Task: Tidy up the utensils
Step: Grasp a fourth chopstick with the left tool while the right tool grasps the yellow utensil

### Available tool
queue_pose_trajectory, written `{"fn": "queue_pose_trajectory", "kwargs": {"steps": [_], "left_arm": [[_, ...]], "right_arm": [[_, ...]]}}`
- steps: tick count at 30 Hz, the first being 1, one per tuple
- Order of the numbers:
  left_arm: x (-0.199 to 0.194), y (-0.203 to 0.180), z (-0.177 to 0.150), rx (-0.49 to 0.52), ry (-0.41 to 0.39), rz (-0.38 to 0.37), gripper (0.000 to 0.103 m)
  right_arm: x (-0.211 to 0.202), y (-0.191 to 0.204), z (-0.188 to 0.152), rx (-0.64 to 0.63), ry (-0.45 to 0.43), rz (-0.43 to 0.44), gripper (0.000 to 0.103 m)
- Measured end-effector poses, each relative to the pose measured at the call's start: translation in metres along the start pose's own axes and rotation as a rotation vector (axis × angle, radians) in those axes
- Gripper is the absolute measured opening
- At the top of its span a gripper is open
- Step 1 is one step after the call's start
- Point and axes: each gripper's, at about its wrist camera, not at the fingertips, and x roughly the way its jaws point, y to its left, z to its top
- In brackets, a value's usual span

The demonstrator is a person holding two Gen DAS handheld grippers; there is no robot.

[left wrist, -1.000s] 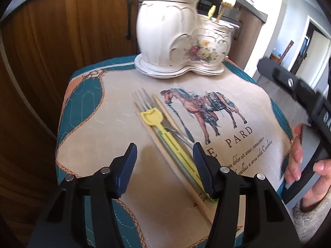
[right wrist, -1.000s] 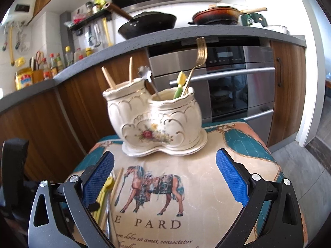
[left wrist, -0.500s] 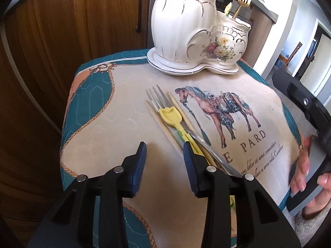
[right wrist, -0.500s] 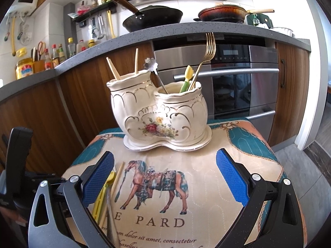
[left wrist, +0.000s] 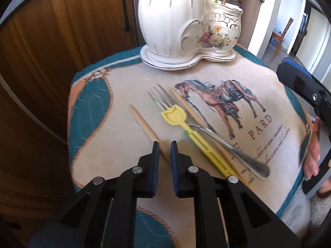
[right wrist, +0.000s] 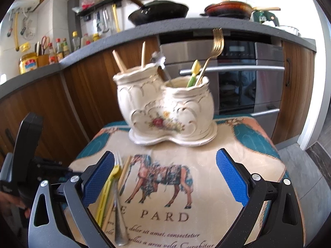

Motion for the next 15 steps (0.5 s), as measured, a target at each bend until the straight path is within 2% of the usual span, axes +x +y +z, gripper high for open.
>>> {"fn": "queue_pose_trajectory", "kwargs": {"steps": [2, 7, 9, 11, 15], "left_arm": [[-0.004, 0.004, -0.002, 0.015, -0.011, -0.014, 0.001], [-0.005, 0.014, -0.005, 0.024, -0.008, -0.024, 0.0], [-0.004, 0.021, -0.007, 0.011, -0.004, -0.036, 0.0], [-0.004, 0.03, -0.008, -0.033, -0.005, -0.079, 0.0], [-0.007, 0.041, -0.008, -0.093, -0.02, -0.128, 0.0]], "right_arm": [[0.004, 0.006, 0.0, -0.022, 0.04, 0.005, 0.098], [0.017, 0.035, -0.008, -0.099, 0.162, 0.051, 0.092], [0.023, 0.053, -0.015, -0.157, 0.218, 0.076, 0.074], [0.031, 0.072, -0.021, -0.221, 0.264, 0.079, 0.061], [0.045, 0.09, -0.027, -0.261, 0.332, 0.091, 0.037]]}}
